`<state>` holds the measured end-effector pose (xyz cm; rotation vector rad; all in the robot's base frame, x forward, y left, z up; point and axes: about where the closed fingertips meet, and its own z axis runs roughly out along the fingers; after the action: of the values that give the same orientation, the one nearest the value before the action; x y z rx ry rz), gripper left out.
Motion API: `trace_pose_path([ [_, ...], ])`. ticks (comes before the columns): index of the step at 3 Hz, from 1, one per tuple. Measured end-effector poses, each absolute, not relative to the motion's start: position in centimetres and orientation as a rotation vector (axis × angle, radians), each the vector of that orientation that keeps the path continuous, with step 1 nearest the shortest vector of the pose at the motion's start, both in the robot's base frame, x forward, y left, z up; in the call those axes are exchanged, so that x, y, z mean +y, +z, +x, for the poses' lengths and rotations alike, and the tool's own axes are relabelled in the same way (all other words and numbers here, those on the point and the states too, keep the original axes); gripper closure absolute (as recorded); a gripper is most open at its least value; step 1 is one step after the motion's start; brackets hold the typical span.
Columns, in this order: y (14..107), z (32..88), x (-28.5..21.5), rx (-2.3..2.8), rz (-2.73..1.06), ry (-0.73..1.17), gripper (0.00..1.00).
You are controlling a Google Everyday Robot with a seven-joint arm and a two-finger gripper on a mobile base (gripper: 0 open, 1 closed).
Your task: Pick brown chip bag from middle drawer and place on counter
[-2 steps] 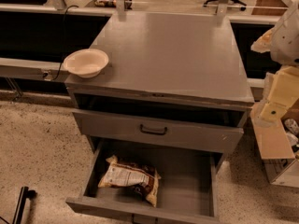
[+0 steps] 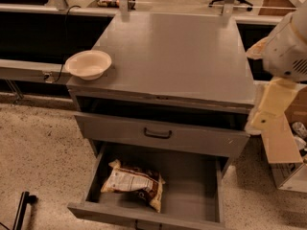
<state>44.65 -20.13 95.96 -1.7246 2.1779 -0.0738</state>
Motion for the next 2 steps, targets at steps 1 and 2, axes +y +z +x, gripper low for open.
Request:
trace_pose_path([
  [1,90.7,43.6,-14.2,2.030,-1.777,0.098,0.00],
  [2,88.3,42.5,-8.9,1.944,-1.801,0.215,0.00],
])
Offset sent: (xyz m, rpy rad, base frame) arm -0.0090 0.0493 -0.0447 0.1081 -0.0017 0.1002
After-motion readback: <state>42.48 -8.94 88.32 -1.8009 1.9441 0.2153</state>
